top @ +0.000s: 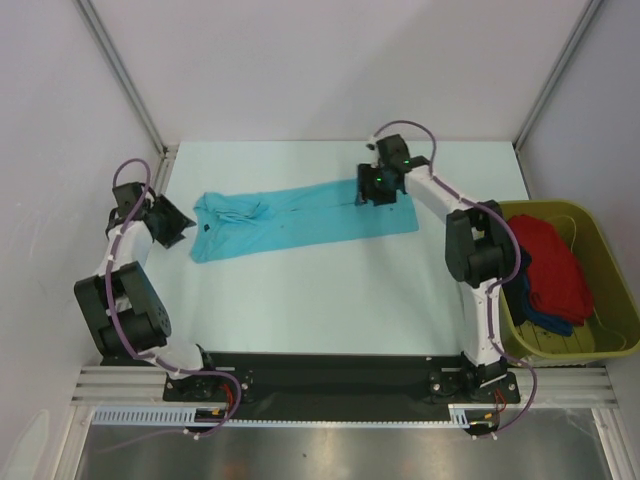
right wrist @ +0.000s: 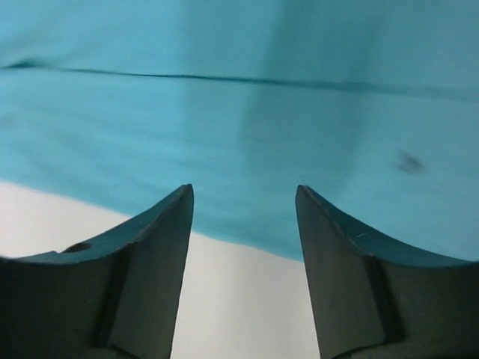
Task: Fold and stack the t-shirts
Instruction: Fold the tshirt
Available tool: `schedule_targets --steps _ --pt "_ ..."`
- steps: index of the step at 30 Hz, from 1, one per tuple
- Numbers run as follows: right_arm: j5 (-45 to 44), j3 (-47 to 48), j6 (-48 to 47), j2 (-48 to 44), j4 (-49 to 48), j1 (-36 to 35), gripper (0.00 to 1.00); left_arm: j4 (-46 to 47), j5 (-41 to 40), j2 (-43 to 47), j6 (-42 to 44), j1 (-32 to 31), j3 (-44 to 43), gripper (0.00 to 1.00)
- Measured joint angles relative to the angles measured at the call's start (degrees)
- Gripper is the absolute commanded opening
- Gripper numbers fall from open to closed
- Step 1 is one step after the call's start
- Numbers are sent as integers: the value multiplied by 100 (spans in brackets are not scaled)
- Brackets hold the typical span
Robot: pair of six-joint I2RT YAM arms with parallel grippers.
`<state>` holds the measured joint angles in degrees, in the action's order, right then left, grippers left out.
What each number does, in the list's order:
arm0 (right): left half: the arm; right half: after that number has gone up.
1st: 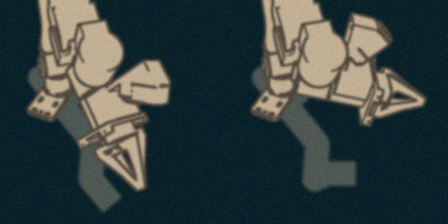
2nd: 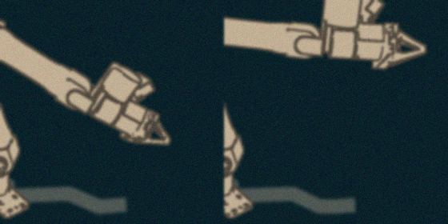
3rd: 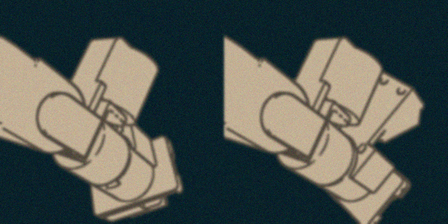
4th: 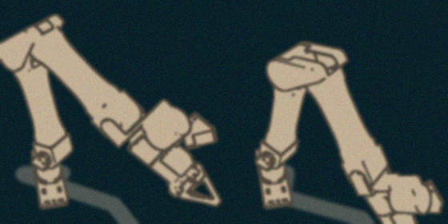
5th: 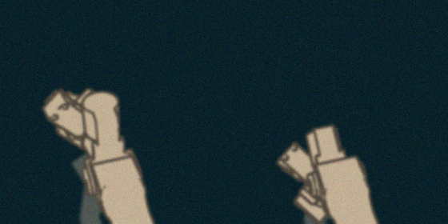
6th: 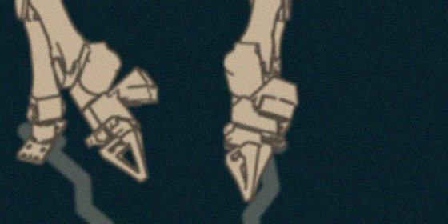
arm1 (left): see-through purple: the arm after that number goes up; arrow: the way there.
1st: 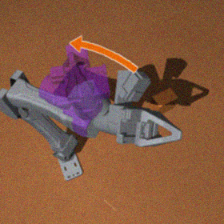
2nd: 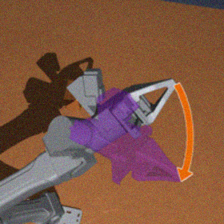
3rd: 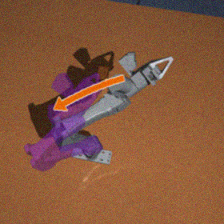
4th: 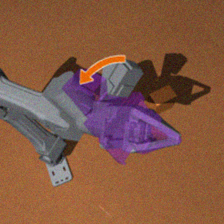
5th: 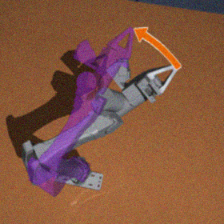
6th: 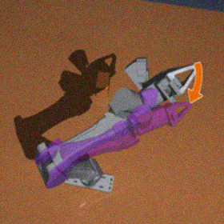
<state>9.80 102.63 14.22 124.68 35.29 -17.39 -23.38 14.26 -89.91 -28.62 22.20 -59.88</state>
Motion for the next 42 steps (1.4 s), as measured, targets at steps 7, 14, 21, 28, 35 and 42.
schedule_targets --steps 7,14,21,28,35,42 --pt "1091 619 -1113 133 -1648 -1451 66 498 295 96 -337 -31 -138 54" --pt "2885 1871 -2090 1344 -2855 -1624 68 909 608 2 -605 -109 -90 56" --pt "4124 2590 -2417 2599 -3375 -1432 67 957 750 321 -616 -107 260 56" --pt "4509 2927 -2573 3185 -3847 -1528 71 1204 990 638 -822 -107 577 56" --pt "4140 3421 -2837 3331 -4033 -1829 73 1399 1178 855 -1027 -107 807 56" --pt "3912 3681 -3154 3342 -3901 -2009 61 1539 1344 992 -1209 -107 887 56"
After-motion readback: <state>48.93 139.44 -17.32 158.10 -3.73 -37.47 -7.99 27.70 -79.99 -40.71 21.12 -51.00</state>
